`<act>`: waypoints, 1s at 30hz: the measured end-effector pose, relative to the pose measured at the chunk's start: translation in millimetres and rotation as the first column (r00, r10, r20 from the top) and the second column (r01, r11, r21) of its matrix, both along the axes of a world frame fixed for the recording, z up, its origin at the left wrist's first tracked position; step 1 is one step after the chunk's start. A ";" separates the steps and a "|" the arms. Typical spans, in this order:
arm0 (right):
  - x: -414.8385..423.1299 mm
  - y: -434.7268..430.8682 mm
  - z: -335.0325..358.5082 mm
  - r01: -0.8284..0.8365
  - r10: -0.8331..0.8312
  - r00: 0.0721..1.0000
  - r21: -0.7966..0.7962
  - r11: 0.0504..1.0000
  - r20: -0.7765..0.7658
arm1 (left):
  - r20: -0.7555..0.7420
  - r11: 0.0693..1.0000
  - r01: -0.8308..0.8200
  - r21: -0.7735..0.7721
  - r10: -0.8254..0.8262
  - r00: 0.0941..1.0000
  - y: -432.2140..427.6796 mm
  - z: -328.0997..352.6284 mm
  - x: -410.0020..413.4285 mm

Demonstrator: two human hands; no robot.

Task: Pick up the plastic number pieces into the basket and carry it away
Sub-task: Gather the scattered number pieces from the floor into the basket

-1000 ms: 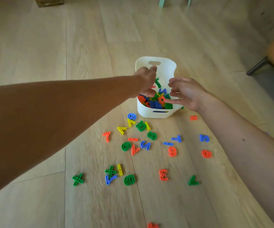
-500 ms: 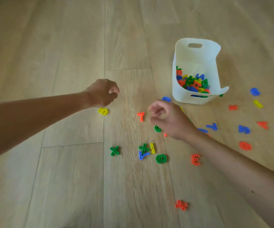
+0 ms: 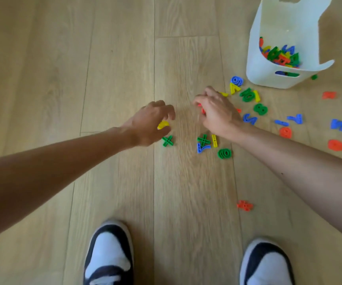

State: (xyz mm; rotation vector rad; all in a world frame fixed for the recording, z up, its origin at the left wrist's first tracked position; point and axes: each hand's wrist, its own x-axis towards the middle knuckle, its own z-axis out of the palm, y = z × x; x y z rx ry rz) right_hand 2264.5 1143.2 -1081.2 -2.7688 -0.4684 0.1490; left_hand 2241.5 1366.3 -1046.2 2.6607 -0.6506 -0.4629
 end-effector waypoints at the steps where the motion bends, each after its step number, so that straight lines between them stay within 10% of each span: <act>1: 0.9 -1.6 -0.7 0.008 -0.008 1.000 0.002 1.000 -0.010 | -0.017 0.999 0.051 -0.003 -0.051 0.999 -1.9 -1.6 -11.6; 10: -29.3 -18.9 22.0 0.059 -0.033 0.994 0.264 0.963 -0.101 | 0.038 0.981 0.176 0.084 -0.179 0.983 2.8 -20.9 -43.5; 22: -115.1 -52.4 18.3 0.136 -0.139 0.979 -0.029 0.990 -0.146 | 0.062 0.951 0.272 -0.147 -0.265 0.962 -82.3 -22.7 -37.3; 30: -118.1 -47.9 13.5 0.125 -0.119 0.986 0.039 0.991 -0.115 | 0.253 0.962 0.236 0.140 -0.266 0.930 -67.0 -35.6 -45.1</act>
